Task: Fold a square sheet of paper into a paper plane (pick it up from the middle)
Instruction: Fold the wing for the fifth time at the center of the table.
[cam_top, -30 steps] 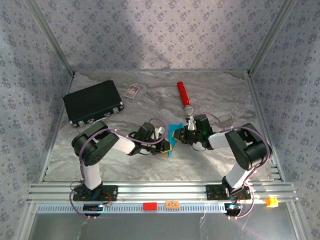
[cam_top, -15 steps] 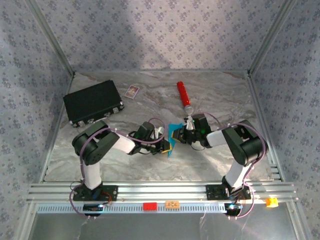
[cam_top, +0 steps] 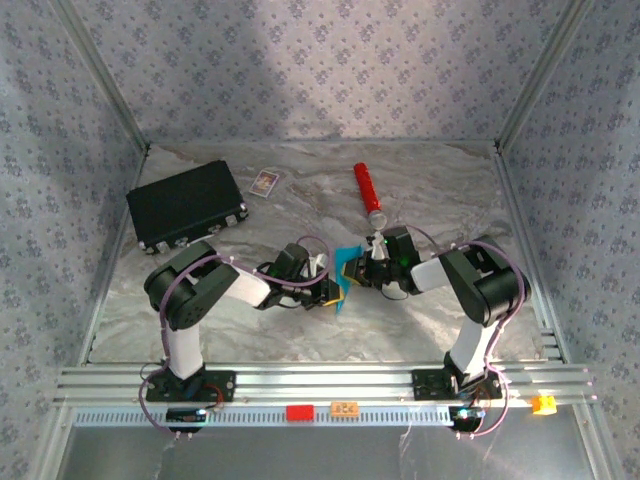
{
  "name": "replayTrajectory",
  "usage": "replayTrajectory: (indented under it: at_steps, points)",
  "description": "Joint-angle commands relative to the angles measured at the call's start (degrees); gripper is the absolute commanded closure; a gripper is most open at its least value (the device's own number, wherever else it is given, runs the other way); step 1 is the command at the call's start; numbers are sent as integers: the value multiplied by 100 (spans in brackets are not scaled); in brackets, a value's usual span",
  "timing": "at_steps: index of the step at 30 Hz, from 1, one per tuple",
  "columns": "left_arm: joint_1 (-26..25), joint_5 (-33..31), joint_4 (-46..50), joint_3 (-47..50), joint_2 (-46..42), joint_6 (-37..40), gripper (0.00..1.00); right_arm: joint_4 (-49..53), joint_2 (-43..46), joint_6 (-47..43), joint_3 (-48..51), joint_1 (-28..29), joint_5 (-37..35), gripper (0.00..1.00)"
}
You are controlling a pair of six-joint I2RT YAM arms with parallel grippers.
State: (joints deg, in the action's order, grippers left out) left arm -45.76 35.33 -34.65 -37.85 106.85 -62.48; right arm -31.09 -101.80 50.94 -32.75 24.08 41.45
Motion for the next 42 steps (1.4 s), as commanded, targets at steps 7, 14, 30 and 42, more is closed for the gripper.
replayTrajectory:
  at_steps: [7, 14, 30, 42]
  points:
    - [13, -120, 961, 12, -44, 364, 87, 490, -242, -174, -21, -17, -357, 86]
    - [-108, 48, 1146, -21, -256, 576, 91, 587, -236, -177, -20, -17, -436, 86]
    - [-190, 299, 1421, 52, -439, 807, 95, 691, -262, -198, 3, -9, -550, 86]
    - [-258, 378, 1730, 115, -505, 994, 95, 708, -279, -185, -4, -9, -550, 86]
